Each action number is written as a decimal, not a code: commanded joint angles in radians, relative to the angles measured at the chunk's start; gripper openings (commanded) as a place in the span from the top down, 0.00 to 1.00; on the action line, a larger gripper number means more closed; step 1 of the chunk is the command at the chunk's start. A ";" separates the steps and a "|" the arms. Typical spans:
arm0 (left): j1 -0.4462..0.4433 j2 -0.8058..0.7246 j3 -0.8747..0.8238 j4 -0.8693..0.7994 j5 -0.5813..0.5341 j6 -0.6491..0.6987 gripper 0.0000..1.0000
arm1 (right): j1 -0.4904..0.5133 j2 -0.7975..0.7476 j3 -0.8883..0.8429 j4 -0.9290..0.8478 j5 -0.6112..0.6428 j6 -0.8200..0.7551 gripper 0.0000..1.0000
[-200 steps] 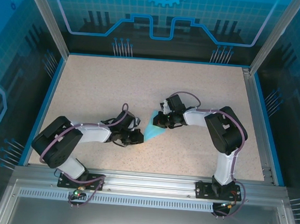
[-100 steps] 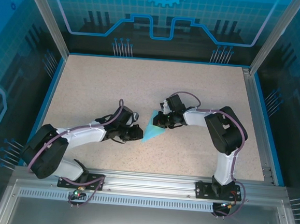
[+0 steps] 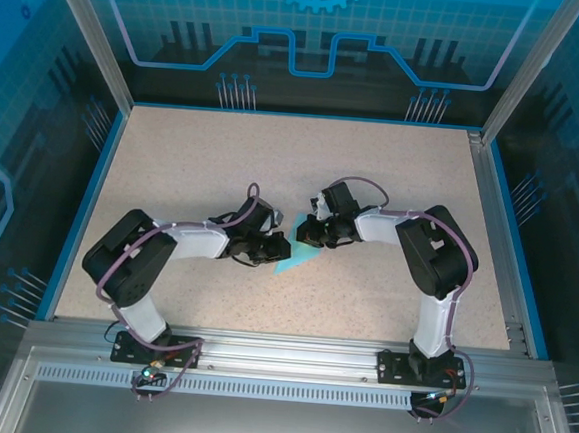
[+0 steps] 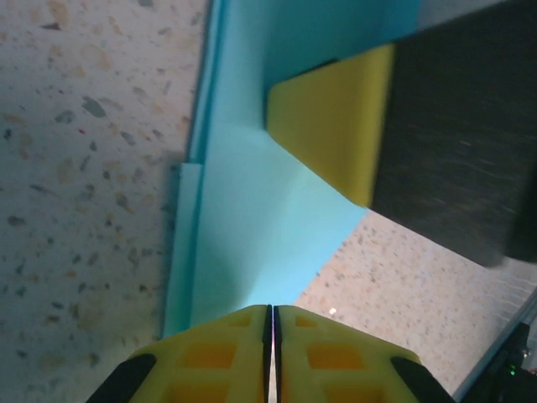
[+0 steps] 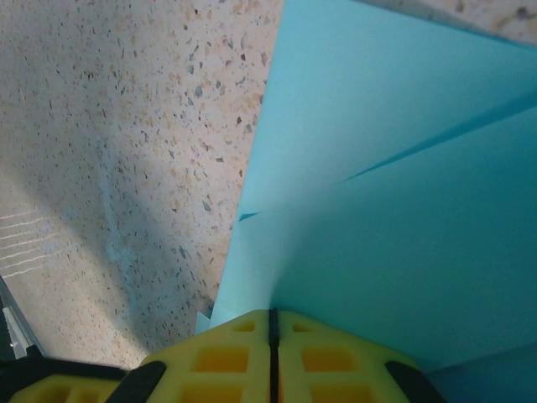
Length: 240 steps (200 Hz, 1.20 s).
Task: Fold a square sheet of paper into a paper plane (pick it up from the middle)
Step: Fourth fold the wing at the center of the table.
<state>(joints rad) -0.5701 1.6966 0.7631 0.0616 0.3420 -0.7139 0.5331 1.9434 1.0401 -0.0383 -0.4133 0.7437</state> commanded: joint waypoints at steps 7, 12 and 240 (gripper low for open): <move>0.011 0.047 0.008 0.028 -0.003 -0.019 0.88 | -0.023 0.010 0.016 -0.084 0.036 0.003 0.91; 0.012 0.051 0.001 0.023 -0.013 -0.020 0.88 | -0.025 0.006 0.021 -0.086 0.033 0.002 0.91; 0.013 0.029 -0.119 -0.006 -0.066 -0.004 0.93 | -0.141 0.049 0.042 -0.035 0.047 -0.082 0.90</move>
<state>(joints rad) -0.5648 1.7138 0.6971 0.1757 0.3256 -0.7319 0.4549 1.9469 1.0496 -0.0444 -0.4088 0.7120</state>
